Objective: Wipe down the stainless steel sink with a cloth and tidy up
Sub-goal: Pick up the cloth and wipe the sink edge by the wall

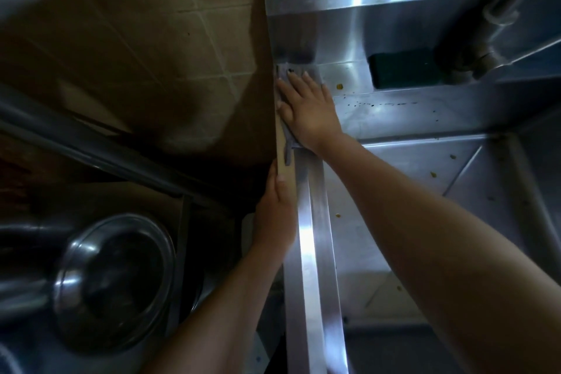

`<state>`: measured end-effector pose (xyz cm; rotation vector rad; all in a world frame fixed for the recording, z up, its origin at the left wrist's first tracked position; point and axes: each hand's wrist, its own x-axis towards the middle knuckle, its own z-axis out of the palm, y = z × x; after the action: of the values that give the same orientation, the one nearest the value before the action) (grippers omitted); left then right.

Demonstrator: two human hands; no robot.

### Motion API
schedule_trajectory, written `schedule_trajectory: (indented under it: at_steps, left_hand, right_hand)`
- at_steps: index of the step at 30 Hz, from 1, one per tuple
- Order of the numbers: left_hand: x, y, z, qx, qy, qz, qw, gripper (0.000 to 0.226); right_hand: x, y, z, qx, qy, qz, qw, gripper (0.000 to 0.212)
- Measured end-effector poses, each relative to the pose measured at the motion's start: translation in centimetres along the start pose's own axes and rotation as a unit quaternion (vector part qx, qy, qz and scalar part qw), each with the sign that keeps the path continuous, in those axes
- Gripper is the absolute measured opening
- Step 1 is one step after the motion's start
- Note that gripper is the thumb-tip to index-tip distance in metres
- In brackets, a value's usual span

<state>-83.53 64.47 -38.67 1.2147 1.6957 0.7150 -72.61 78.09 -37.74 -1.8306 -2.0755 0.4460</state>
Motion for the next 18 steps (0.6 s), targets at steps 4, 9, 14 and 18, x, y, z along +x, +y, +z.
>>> schedule_trajectory:
  at_steps: [4,9,14,18]
  left_hand:
    - [0.2,-0.1,-0.1,-0.021,0.01,0.001,1.0,0.062]
    - [0.6,-0.4,0.5,-0.039,0.022,-0.008,0.999,0.047]
    - [1.1,-0.2,0.3,-0.023,0.006,-0.032,0.999,0.045]
    - [1.3,0.1,-0.3,-0.005,-0.035,-0.038,0.999,0.045]
  right_hand:
    - [-2.2,-0.2,-0.1,0.049,0.024,0.024,0.998,0.053]
    - [-6.3,-1.3,-0.3,0.138,0.047,0.061,0.987,0.048]
    - [-10.1,-2.5,-0.7,0.24,0.075,0.116,0.961,0.044]
    - [-11.0,-2.6,-2.0,0.36,0.069,0.204,0.908,0.038]
